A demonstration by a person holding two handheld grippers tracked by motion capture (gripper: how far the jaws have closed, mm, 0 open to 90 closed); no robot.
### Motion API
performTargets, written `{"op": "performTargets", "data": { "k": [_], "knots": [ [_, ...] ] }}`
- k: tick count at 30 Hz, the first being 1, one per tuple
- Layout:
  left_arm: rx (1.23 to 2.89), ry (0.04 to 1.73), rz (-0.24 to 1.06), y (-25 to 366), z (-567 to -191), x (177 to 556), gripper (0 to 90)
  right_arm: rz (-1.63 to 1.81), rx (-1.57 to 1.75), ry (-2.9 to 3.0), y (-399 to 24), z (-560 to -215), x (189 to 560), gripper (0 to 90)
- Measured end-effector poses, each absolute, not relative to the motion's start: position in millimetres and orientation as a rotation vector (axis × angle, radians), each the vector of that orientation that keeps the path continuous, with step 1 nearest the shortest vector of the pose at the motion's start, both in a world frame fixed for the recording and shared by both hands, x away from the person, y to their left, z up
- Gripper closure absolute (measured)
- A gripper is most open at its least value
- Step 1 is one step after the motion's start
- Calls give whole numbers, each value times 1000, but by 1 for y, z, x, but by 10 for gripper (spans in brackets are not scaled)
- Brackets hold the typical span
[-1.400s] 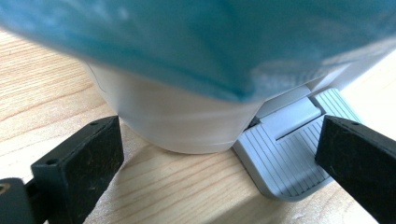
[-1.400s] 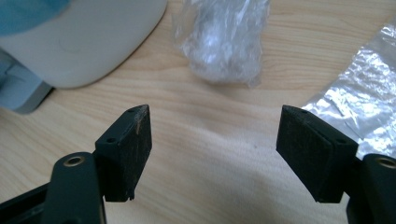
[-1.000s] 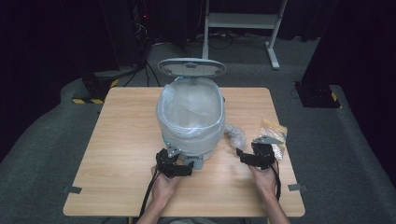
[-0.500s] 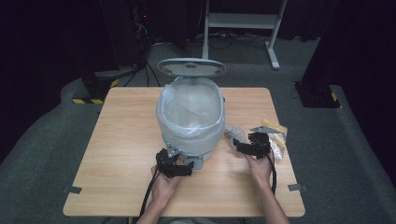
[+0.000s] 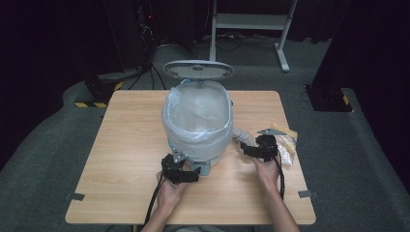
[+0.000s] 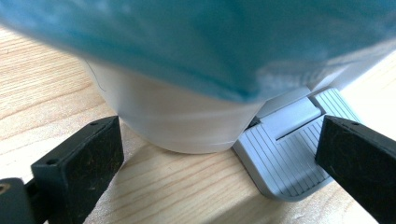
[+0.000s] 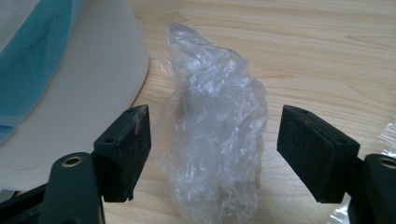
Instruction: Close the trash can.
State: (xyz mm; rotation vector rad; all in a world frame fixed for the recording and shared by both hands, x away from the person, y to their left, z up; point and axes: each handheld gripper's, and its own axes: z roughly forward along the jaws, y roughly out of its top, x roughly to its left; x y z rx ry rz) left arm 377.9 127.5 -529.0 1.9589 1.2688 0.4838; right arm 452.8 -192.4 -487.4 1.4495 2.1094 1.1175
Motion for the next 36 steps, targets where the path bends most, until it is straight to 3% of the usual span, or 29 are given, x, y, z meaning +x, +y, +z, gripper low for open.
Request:
{"op": "performTargets", "data": {
  "k": [7, 11, 17, 18, 26, 36],
  "knots": [
    [1959, 1269, 483, 128, -529, 378, 12, 1101, 1465, 2120, -191, -493, 458, 275],
    [1959, 1269, 486, 127, -529, 378, 12, 1071, 1468, 2155, -190, -498, 461, 328],
    [1958, 1269, 486, 127, -529, 378, 12, 1044, 1470, 2205, -187, -505, 465, 511],
    [1957, 1270, 481, 127, -529, 378, 12, 1056, 1480, 2214, -187, -506, 465, 579],
    [1958, 1269, 483, 127, -529, 378, 12, 1091, 1490, 2232, -193, -506, 466, 761],
    [1959, 1268, 483, 128, -529, 378, 12, 1117, 1429, 2241, -192, -498, 460, 842]
  ]
}}
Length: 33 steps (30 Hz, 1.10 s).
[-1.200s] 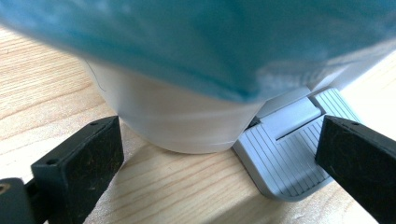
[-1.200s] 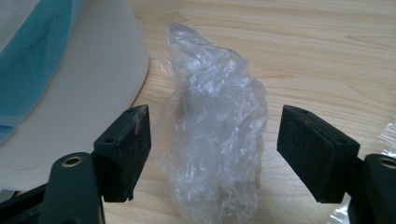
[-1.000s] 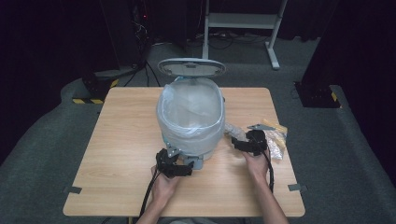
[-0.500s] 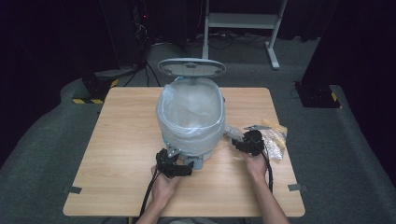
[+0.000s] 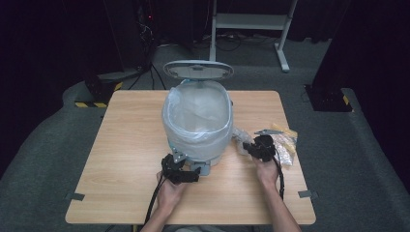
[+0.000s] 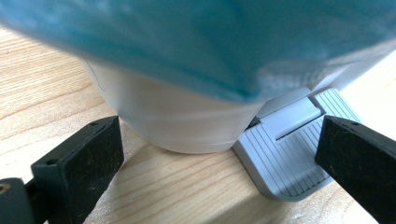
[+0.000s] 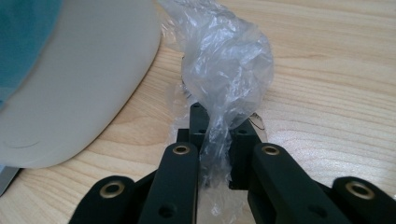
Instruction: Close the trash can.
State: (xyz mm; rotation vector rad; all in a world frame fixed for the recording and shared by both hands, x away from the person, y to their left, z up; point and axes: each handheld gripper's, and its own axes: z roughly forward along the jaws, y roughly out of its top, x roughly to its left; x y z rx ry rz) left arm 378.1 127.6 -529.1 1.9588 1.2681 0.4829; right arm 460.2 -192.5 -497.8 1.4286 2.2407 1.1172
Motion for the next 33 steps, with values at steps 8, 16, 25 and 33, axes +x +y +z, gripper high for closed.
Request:
{"op": "performTargets", "data": {
  "k": [8, 16, 25, 33],
  "knots": [
    [1960, 1273, 468, 128, -529, 379, 11, 1157, 1375, 2254, -196, -483, 448, 847],
    [1961, 1273, 464, 128, -529, 379, 8, 1202, 1332, 2258, -205, -467, 432, 848],
    [1963, 1271, 463, 128, -529, 380, 7, 1263, 1321, 2254, -212, -453, 420, 850],
    [1963, 1271, 457, 129, -529, 381, 7, 1285, 1310, 2258, -215, -450, 415, 850]
  ]
}}
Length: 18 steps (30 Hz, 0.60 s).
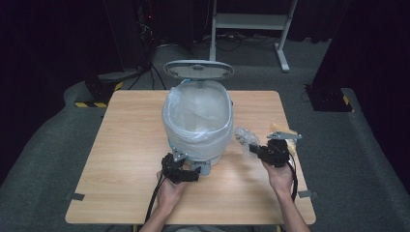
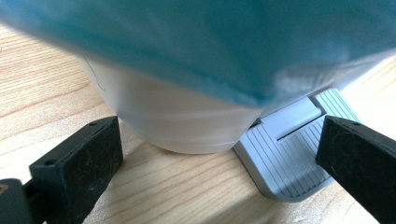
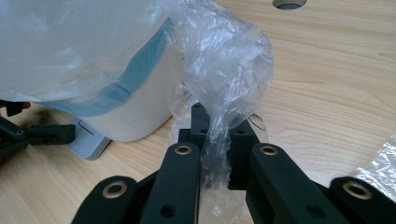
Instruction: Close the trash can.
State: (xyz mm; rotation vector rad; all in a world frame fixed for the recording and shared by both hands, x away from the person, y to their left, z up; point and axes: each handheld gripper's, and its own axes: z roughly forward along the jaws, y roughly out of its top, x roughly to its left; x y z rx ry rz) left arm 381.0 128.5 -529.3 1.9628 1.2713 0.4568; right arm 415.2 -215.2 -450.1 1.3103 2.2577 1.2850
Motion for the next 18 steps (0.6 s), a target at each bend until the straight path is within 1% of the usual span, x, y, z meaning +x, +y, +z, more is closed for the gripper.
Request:
{"op": "performTargets", "data": {
  "k": [6, 18],
  "knots": [
    [1964, 1270, 457, 129, -529, 381, 7, 1293, 1299, 2260, -219, -448, 410, 850],
    [1963, 1269, 461, 128, -529, 381, 7, 1324, 1274, 2232, -228, -428, 396, 849]
  ]
}}
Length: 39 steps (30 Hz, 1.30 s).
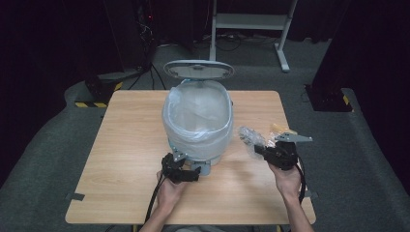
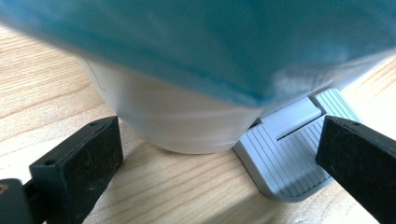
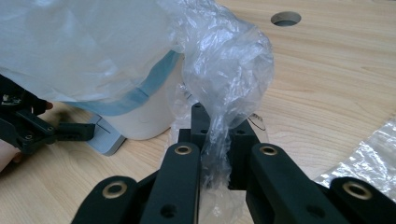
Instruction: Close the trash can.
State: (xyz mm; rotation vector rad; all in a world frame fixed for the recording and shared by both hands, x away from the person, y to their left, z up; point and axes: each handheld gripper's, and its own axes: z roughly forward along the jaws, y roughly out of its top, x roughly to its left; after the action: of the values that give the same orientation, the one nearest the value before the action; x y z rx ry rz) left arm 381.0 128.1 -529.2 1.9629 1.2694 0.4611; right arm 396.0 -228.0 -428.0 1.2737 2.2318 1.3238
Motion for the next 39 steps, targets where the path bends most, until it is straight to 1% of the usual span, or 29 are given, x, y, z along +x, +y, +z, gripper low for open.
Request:
{"op": "performTargets", "data": {
  "k": [27, 39],
  "knots": [
    [1964, 1272, 453, 129, -529, 382, 7, 1406, 1138, 2183, -231, -376, 380, 849],
    [1964, 1272, 453, 129, -529, 382, 7, 1457, 1124, 2170, -235, -365, 381, 849]
  ]
}}
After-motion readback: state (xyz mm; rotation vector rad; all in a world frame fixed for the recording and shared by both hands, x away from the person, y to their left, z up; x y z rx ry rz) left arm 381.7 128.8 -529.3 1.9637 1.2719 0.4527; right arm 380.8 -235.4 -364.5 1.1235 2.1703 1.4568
